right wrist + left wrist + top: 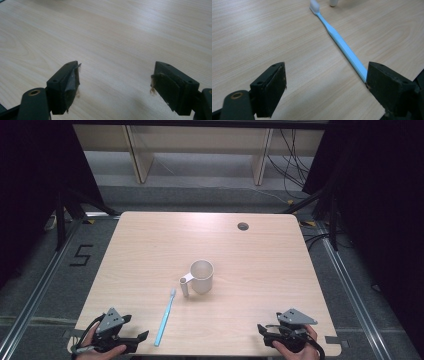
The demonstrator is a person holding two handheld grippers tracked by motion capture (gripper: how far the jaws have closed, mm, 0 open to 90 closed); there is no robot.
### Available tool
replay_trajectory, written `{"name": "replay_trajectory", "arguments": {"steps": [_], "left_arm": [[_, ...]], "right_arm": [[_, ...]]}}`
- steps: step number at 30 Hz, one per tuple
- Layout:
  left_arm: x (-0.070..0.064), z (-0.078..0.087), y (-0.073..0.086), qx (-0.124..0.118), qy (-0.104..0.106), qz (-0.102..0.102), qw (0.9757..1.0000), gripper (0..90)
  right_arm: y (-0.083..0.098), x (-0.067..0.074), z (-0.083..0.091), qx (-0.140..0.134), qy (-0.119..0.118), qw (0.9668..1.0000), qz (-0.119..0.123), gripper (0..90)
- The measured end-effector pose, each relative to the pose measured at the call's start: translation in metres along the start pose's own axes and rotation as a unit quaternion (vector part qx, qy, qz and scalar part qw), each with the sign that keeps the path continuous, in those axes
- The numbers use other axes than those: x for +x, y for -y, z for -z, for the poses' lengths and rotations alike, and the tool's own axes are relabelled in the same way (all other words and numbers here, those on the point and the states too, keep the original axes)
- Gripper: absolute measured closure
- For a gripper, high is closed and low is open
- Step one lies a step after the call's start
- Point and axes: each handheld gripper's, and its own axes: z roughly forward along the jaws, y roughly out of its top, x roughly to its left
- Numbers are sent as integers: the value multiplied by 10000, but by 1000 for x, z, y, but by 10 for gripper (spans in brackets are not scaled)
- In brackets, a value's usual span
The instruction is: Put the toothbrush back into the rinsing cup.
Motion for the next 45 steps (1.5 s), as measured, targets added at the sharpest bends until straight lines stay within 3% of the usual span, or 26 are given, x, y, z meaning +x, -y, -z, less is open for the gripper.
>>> {"name": "replay_trajectory", "arguments": {"steps": [2, 4, 8, 10, 11, 12, 15, 18, 19, 24, 25, 27, 29, 30, 31, 32, 34, 35, 38, 39, 40, 44, 45], "left_arm": [[0, -3, -1, 3, -16, 86, 10000, 162], [4, -5, -3, 98, -26, 99, 9999, 163], [6, -8, -6, 50, 3, 180, 9998, 169], [7, -8, -10, 161, 11, 94, 9998, 186], [7, -10, -12, 153, 40, 76, 9998, 188], [6, -11, -14, 158, 39, 90, 9998, 191], [8, -12, -21, 322, 41, -56, 9995, 200], [8, -16, -27, 322, 139, 91, 9993, 211], [10, -16, -29, 422, 152, -29, 9990, 225], [6, -24, -36, 497, 226, -55, 9985, 226], [4, -27, -40, 581, 264, -159, 9978, 226], [3, -28, -41, 591, 262, -167, 9978, 233], [-2, -33, -45, 660, 283, -251, 9971, 237], [-4, -35, -47, 696, 353, -250, 9966, 237], [-5, -36, -50, 780, 346, -325, 9958, 238], [-6, -38, -52, 826, 350, -369, 9953, 241], [-8, -40, -56, 1007, 361, -421, 9934, 280], [-10, -44, -61, 1182, 357, -515, 9910, 313], [-11, -47, -64, 1312, 327, -590, 9891, 329], [-11, -48, -66, 1350, 307, -588, 9886, 336], [-11, -50, -67, 1330, 292, -549, 9892, 338], [-12, -55, -68, 1439, 346, -576, 9873, 384], [-12, -56, -68, 1490, 339, -553, 9867, 393]], "right_arm": [[0, 1, 0, -2, -16, 10000, -77, 225], [0, -1, -1, -38, 35, 10000, 75, 226], [0, -2, 0, -22, 35, 10000, 88, 227], [0, -2, -2, -25, -102, 9999, 60, 228], [0, -3, -1, -56, -9, 9999, 162, 228], [0, -2, -1, 11, -56, 10000, 36, 228], [0, -2, -1, 10, 27, 10000, 69, 229], [0, -3, -1, -14, 22, 10000, 95, 230], [0, -3, -2, -1, 14, 9999, 135, 233], [0, -2, -1, 31, 18, 9999, 111, 233], [1, 2, -2, 84, -65, 9999, -85, 234], [1, 0, -3, 39, -105, 9999, 45, 236], [0, -1, -3, 85, -169, 9998, 73, 237], [1, 2, -3, 90, -128, 9998, -130, 237], [1, 2, -2, 101, -143, 9998, -78, 237], [0, -2, -3, 102, -234, 9996, 128, 238], [0, -2, -3, 92, -236, 9996, 129, 238], [0, -2, -3, 105, -215, 9996, 142, 239], [1, -1, -2, 74, -149, 9998, 91, 241], [1, 3, -1, 65, -12, 10000, -44, 241], [0, 2, -2, 41, -21, 10000, 36, 241], [0, 1, -2, 20, -31, 9999, 132, 241], [1, 3, -1, 85, -62, 9999, -5, 241]]}}
